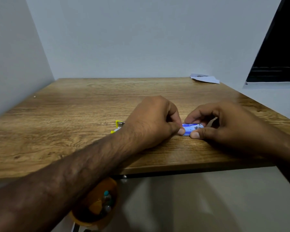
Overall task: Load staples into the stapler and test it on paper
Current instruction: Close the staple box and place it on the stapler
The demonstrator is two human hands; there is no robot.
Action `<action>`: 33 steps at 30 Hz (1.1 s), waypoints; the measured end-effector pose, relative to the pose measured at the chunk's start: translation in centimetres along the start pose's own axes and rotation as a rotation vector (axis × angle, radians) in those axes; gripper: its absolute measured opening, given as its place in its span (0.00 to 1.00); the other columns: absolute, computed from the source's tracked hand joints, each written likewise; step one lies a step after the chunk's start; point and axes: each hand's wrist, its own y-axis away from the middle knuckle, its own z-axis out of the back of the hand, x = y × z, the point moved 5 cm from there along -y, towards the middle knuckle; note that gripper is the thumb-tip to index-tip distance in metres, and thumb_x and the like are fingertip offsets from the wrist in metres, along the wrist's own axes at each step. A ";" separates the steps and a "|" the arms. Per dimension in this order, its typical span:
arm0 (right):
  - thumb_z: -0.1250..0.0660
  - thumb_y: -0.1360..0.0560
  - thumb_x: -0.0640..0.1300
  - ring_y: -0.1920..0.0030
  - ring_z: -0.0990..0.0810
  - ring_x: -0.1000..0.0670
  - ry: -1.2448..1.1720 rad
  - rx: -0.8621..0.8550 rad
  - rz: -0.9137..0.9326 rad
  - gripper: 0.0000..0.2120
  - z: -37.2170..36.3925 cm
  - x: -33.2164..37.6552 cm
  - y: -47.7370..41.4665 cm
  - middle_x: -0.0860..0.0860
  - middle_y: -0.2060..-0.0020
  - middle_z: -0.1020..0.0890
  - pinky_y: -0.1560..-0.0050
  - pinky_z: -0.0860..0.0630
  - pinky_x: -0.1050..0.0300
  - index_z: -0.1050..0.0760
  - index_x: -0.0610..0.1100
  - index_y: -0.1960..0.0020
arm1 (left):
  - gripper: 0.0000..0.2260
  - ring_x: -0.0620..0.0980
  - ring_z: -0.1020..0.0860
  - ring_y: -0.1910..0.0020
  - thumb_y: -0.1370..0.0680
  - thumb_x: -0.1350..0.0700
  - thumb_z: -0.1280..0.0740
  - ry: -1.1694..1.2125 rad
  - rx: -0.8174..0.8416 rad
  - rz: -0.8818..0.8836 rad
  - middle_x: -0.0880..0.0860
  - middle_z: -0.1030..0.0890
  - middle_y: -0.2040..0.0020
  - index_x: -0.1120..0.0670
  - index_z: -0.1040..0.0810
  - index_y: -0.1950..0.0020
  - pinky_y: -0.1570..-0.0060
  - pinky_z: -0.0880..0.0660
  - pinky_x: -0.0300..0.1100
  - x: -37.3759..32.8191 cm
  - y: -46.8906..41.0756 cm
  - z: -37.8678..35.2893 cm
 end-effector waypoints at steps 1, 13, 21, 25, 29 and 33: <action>0.21 0.33 0.53 0.55 0.19 0.62 -0.017 -0.012 -0.004 0.11 -0.1 -0.1 0.1 0.71 0.55 0.17 0.58 0.22 0.58 0.16 0.62 0.52 | 0.05 0.40 0.19 0.63 0.31 0.51 0.20 -0.003 0.009 -0.005 0.45 0.15 0.64 0.50 0.12 0.59 0.61 0.24 0.37 0.0 0.2 0.2; 0.23 0.38 0.61 0.64 0.17 0.62 -0.295 -0.093 0.047 0.15 0.0 1.9 0.2 0.61 0.58 0.14 0.65 0.25 0.70 0.16 0.65 0.51 | 0.14 0.36 0.17 0.49 0.26 0.46 0.24 0.111 -0.018 0.003 0.41 0.14 0.48 0.46 0.16 0.42 0.47 0.18 0.41 5.9 4.3 8.9; 0.22 0.30 0.49 0.59 0.17 0.59 -0.185 -0.029 0.148 0.10 -4.1 7.9 -3.3 0.58 0.59 0.13 0.57 0.20 0.60 0.15 0.55 0.50 | 0.19 0.43 0.18 0.51 0.28 0.48 0.22 0.030 0.030 -0.011 0.43 0.16 0.48 0.44 0.19 0.38 0.48 0.20 0.49 7.3 5.6 6.0; 0.24 0.29 0.53 0.59 0.19 0.59 -0.146 -0.044 0.164 0.11 -5.0 8.2 -3.4 0.62 0.58 0.15 0.60 0.22 0.61 0.18 0.58 0.48 | 0.17 0.42 0.19 0.49 0.28 0.46 0.23 0.062 -0.004 -0.032 0.41 0.16 0.47 0.43 0.18 0.40 0.48 0.20 0.51 7.5 5.8 5.7; 0.24 0.28 0.52 0.58 0.17 0.56 -0.158 -0.033 0.174 0.11 -5.1 8.2 -3.3 0.58 0.58 0.14 0.57 0.19 0.52 0.19 0.58 0.47 | 0.16 0.41 0.18 0.48 0.28 0.45 0.24 0.097 -0.017 -0.050 0.40 0.16 0.47 0.42 0.18 0.41 0.47 0.19 0.51 7.6 5.8 5.7; 0.25 0.29 0.53 0.57 0.19 0.59 -0.181 -0.085 0.154 0.12 -5.5 8.1 -2.8 0.60 0.59 0.16 0.60 0.24 0.62 0.21 0.58 0.47 | 0.18 0.46 0.16 0.52 0.29 0.48 0.22 0.184 -0.038 -0.053 0.45 0.15 0.50 0.43 0.19 0.40 0.50 0.19 0.52 7.7 5.8 5.9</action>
